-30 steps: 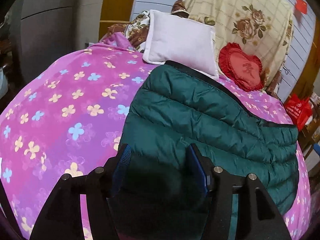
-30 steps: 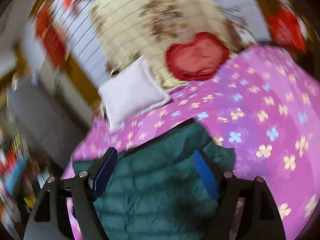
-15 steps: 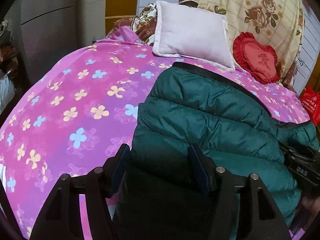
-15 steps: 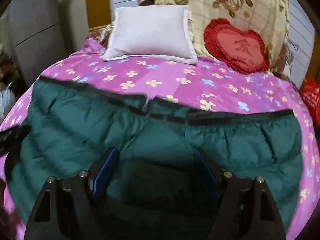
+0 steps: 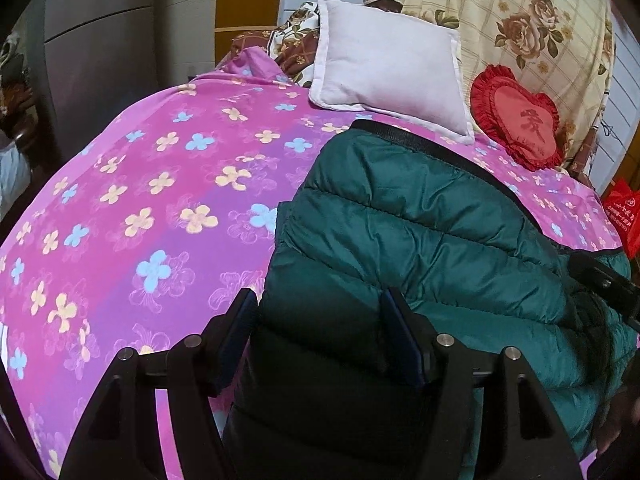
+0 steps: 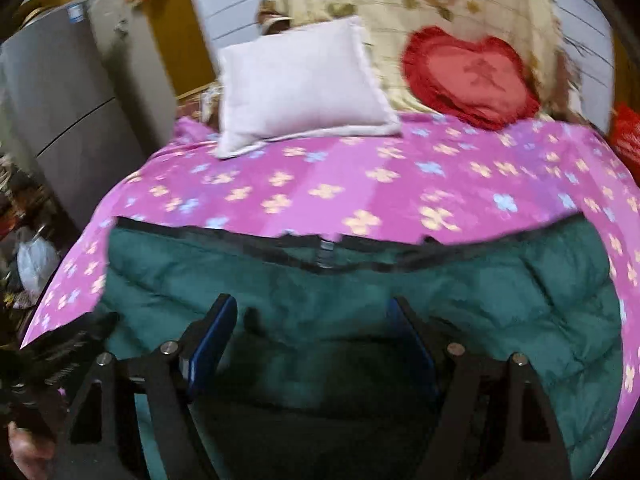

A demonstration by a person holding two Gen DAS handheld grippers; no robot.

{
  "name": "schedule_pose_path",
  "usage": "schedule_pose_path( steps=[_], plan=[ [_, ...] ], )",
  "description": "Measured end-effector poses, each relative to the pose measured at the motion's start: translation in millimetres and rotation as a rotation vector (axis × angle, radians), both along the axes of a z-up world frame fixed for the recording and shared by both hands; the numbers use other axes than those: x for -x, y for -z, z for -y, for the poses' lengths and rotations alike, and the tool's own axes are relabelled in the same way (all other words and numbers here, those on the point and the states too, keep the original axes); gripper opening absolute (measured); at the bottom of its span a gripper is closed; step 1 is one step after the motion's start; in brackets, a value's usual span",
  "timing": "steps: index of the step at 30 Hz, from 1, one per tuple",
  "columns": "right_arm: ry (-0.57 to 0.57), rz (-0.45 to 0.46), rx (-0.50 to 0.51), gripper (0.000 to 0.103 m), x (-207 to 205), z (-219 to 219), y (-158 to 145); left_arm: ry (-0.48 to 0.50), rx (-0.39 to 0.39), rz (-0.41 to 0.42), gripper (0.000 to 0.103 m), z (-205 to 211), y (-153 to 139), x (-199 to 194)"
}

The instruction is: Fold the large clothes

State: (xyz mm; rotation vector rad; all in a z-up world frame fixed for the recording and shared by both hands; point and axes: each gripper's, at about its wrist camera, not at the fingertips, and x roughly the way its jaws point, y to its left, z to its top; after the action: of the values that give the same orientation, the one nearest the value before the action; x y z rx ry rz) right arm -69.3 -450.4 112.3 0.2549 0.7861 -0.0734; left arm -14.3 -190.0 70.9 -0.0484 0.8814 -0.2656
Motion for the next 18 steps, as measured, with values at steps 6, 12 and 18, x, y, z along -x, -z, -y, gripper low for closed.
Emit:
schedule_pose_path(
  steps=[6, 12, 18],
  plan=[
    [-0.113, -0.038, 0.072, 0.081, -42, -49, 11, 0.002, 0.007, -0.012, 0.045, -1, 1, -2],
    [-0.082, -0.117, 0.075, 0.081, -75, -49, 50, 0.001, 0.028, -0.034, 0.046, -2, 6, -9],
    [-0.079, -0.129, 0.068, 0.081, -71, -45, 47, 0.002, 0.022, -0.031, 0.046, 1, 6, -8]
  ],
)
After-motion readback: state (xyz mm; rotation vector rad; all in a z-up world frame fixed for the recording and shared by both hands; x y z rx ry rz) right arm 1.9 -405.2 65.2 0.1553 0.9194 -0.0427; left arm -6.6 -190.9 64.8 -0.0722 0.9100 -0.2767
